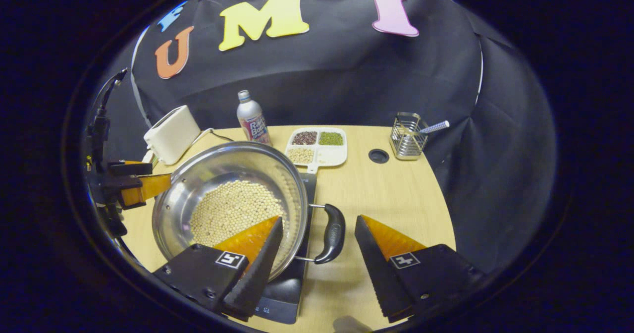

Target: First push the handle of the pot to place it horizontally, then grasp the pot with both hands and set it on the induction cooktop.

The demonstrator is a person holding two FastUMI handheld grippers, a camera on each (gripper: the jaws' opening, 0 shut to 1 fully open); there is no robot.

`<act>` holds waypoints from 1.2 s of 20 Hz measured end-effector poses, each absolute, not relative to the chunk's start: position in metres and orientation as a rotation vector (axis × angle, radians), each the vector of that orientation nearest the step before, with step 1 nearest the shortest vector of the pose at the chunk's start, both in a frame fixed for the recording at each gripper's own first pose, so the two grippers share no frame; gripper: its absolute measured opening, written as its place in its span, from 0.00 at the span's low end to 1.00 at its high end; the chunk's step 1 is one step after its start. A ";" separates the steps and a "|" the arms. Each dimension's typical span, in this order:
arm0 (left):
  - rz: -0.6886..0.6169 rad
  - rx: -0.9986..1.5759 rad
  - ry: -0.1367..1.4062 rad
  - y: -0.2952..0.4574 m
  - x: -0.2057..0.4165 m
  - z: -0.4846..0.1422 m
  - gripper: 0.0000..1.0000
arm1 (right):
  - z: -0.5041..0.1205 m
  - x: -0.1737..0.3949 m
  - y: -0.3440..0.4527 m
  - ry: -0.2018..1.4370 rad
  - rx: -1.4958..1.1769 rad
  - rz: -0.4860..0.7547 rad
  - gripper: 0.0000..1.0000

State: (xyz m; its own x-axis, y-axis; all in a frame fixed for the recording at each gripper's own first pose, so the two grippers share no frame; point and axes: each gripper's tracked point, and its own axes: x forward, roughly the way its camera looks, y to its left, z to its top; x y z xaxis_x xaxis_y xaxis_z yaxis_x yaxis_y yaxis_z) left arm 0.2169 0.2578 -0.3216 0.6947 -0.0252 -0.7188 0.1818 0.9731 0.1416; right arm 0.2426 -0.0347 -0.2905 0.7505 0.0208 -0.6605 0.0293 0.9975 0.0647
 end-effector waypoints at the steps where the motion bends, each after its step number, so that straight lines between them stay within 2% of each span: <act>1: -0.109 0.211 0.788 0.259 0.212 -0.319 0.97 | -0.288 0.240 -0.033 0.709 0.073 -0.012 0.92; 3: -0.097 0.213 0.755 0.262 0.204 -0.313 1.00 | -0.284 0.234 -0.028 0.692 0.079 -0.015 0.91; 4: -0.091 0.202 0.740 0.263 0.198 -0.311 0.97 | -0.282 0.229 -0.024 0.688 0.073 -0.005 0.91; 10: -0.040 0.159 0.662 0.279 0.165 -0.285 0.97 | -0.263 0.200 -0.013 0.635 0.060 0.000 0.92; 15: -0.058 0.140 0.590 0.276 0.134 -0.247 0.97 | -0.233 0.172 -0.001 0.567 0.025 0.010 0.91; 20: -0.080 0.162 0.501 0.270 0.104 -0.202 0.97 | -0.184 0.131 0.013 0.469 -0.003 0.005 0.91; 24: -0.109 0.145 0.393 0.270 0.080 -0.141 0.97 | -0.119 0.092 0.020 0.331 -0.019 0.009 0.92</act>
